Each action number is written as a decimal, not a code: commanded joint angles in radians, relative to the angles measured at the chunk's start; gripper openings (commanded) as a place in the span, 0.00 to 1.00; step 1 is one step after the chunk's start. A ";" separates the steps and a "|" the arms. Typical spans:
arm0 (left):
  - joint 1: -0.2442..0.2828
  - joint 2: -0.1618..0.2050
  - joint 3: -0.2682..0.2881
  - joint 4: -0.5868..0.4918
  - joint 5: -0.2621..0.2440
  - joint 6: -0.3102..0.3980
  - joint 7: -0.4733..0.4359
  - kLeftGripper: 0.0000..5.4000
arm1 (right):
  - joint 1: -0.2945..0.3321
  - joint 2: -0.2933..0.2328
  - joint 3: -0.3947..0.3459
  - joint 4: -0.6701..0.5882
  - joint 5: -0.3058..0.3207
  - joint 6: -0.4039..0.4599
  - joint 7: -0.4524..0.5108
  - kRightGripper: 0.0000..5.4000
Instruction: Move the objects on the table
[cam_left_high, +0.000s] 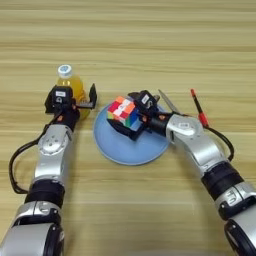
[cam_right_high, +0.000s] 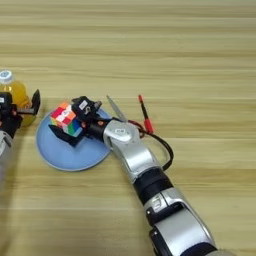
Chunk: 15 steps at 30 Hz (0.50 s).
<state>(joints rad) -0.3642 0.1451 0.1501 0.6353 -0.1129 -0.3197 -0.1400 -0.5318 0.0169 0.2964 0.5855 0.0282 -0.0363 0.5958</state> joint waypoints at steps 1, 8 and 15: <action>0.007 0.003 -0.005 -0.012 0.010 0.013 0.003 1.00 | -0.049 0.013 -0.009 0.082 -0.022 -0.039 -0.010 1.00; 0.007 0.003 -0.006 -0.013 0.010 0.015 0.002 1.00 | -0.087 0.029 -0.027 0.195 -0.038 -0.086 -0.022 1.00; 0.007 0.003 -0.006 -0.012 0.010 0.015 0.001 1.00 | -0.101 0.040 -0.045 0.233 -0.038 -0.098 -0.019 1.00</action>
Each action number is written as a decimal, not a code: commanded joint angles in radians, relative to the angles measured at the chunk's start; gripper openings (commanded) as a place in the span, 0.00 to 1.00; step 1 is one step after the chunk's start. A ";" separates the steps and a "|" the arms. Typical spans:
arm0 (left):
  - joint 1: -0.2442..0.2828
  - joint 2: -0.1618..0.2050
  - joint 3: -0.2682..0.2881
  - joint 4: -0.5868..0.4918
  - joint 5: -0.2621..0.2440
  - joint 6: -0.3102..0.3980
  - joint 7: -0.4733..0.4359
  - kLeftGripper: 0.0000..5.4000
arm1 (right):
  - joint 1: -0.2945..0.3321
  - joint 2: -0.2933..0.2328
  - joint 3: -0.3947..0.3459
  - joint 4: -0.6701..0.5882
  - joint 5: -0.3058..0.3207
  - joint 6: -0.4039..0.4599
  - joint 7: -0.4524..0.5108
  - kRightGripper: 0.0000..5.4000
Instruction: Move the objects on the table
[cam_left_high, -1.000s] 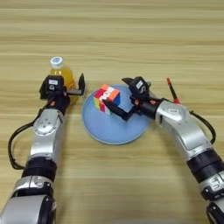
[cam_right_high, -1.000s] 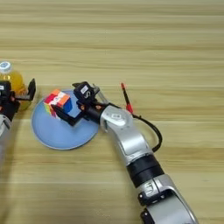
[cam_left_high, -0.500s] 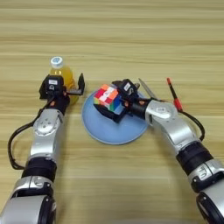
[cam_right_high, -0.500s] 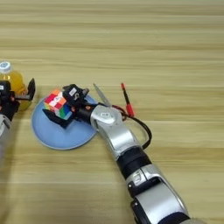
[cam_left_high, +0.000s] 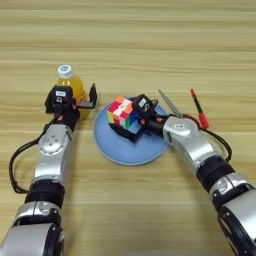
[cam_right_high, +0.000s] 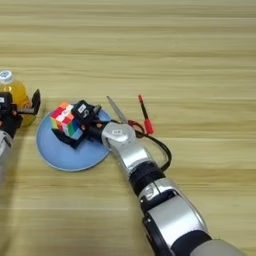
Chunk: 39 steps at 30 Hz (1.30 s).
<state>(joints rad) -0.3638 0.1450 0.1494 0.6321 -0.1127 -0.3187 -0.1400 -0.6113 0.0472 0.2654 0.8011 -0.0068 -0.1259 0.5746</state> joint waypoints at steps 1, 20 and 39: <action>0.006 0.003 -0.005 -0.009 0.010 0.014 0.001 1.00 | -0.022 0.011 -0.016 0.019 -0.002 -0.009 0.004 1.00; 0.012 0.003 -0.007 -0.018 0.012 0.016 0.002 1.00 | -0.005 0.022 -0.028 -0.006 -0.002 -0.015 0.008 0.65; 0.020 -0.011 -0.020 -0.037 0.020 0.020 0.020 1.00 | 0.126 -0.093 -0.146 -0.452 0.014 0.134 -0.145 0.62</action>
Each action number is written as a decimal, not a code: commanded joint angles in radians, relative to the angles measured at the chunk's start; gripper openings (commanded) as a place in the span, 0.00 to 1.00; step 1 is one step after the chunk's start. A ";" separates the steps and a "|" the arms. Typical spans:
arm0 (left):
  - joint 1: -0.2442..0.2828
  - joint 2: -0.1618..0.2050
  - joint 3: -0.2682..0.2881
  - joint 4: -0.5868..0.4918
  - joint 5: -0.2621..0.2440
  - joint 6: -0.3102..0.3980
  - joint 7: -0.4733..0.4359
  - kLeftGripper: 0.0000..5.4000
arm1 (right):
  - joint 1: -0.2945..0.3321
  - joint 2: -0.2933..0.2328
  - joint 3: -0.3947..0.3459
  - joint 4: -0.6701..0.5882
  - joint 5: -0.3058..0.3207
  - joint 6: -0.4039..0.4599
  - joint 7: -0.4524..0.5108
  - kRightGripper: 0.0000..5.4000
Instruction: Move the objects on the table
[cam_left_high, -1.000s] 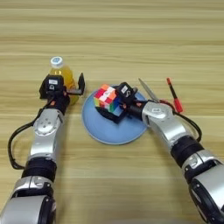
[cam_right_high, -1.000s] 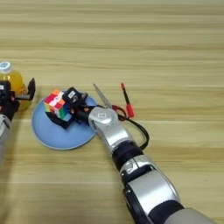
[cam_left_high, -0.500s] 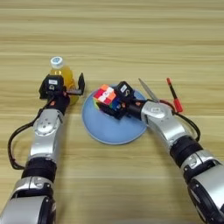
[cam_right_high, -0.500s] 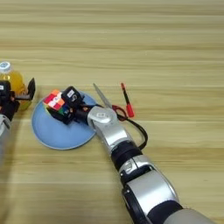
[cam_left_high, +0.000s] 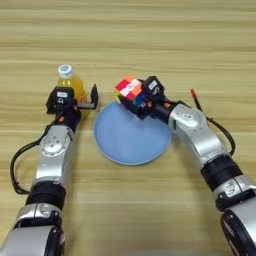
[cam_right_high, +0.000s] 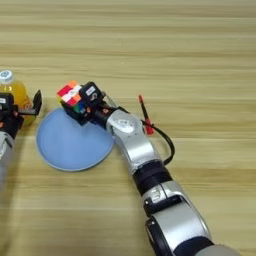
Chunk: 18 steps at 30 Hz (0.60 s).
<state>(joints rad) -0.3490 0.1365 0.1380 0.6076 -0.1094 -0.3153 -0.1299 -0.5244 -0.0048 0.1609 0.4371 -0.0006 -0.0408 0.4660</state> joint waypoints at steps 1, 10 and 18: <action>0.005 -0.003 -0.009 -0.013 0.017 0.017 0.011 1.00 | 0.049 -0.051 -0.057 -0.109 0.013 0.065 -0.047 0.62; 0.004 -0.007 -0.002 -0.015 0.023 0.018 0.024 1.00 | 0.117 -0.161 -0.235 -0.189 0.061 0.137 -0.164 0.62; 0.004 -0.008 -0.001 -0.014 0.025 0.019 0.031 1.00 | 0.158 -0.234 -0.341 -0.081 0.051 0.134 -0.279 0.62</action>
<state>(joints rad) -0.3458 0.1309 0.1386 0.6002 -0.0872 -0.3133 -0.1034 -0.3740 -0.2207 -0.1631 0.3194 0.0566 0.0954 0.2128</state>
